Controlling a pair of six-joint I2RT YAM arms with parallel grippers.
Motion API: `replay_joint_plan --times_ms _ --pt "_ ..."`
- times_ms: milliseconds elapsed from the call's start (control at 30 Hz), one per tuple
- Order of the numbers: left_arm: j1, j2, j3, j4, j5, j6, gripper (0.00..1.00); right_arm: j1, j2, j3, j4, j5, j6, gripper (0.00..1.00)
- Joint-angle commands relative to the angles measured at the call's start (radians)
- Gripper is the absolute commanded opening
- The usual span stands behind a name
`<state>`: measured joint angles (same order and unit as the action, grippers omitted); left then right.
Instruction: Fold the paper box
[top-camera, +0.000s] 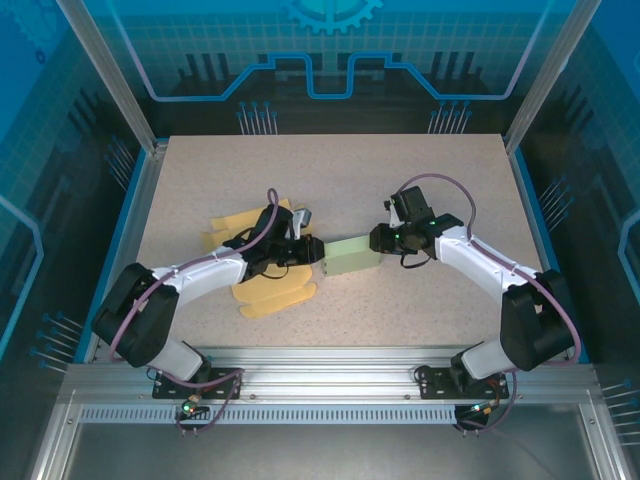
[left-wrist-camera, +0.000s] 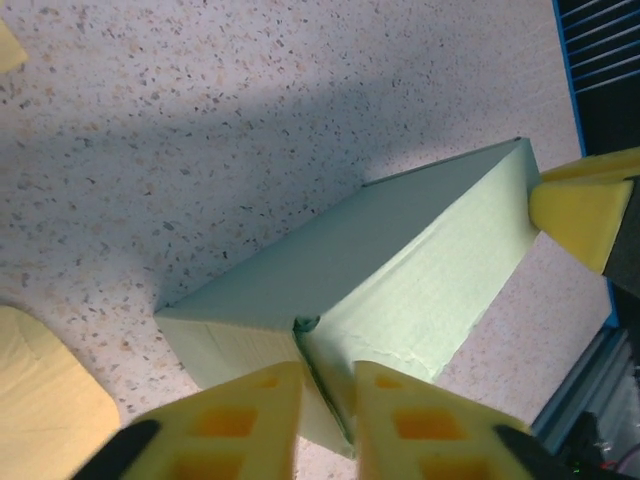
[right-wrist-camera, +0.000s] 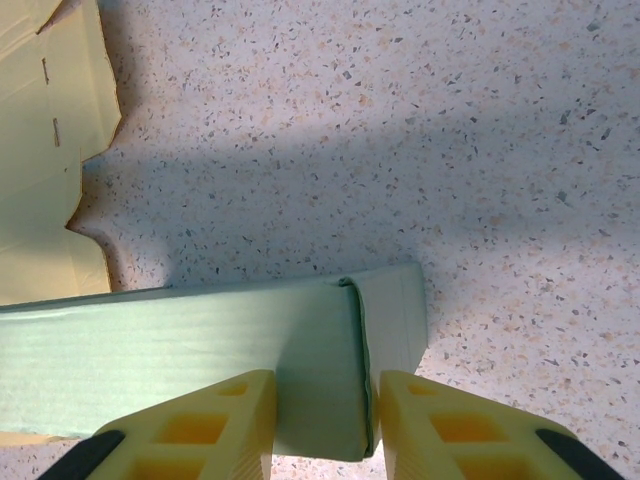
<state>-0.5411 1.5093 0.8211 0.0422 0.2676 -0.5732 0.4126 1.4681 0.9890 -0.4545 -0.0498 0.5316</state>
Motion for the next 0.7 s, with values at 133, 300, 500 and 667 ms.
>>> replay_joint_plan --times_ms 133,300,500,667 --pt "0.001 -0.071 0.100 -0.168 -0.107 0.145 0.40 0.016 0.044 -0.022 -0.115 0.056 -0.010 0.33" --pt "-0.006 -0.096 0.114 -0.070 -0.146 0.247 0.64 0.023 0.051 -0.012 -0.113 0.051 -0.005 0.33" --pt "-0.084 -0.100 0.012 0.124 -0.102 0.802 0.82 0.028 0.044 0.003 -0.115 0.039 -0.011 0.33" --pt "-0.101 -0.045 0.006 0.163 -0.093 1.029 0.94 0.029 0.046 0.008 -0.119 0.036 -0.007 0.33"
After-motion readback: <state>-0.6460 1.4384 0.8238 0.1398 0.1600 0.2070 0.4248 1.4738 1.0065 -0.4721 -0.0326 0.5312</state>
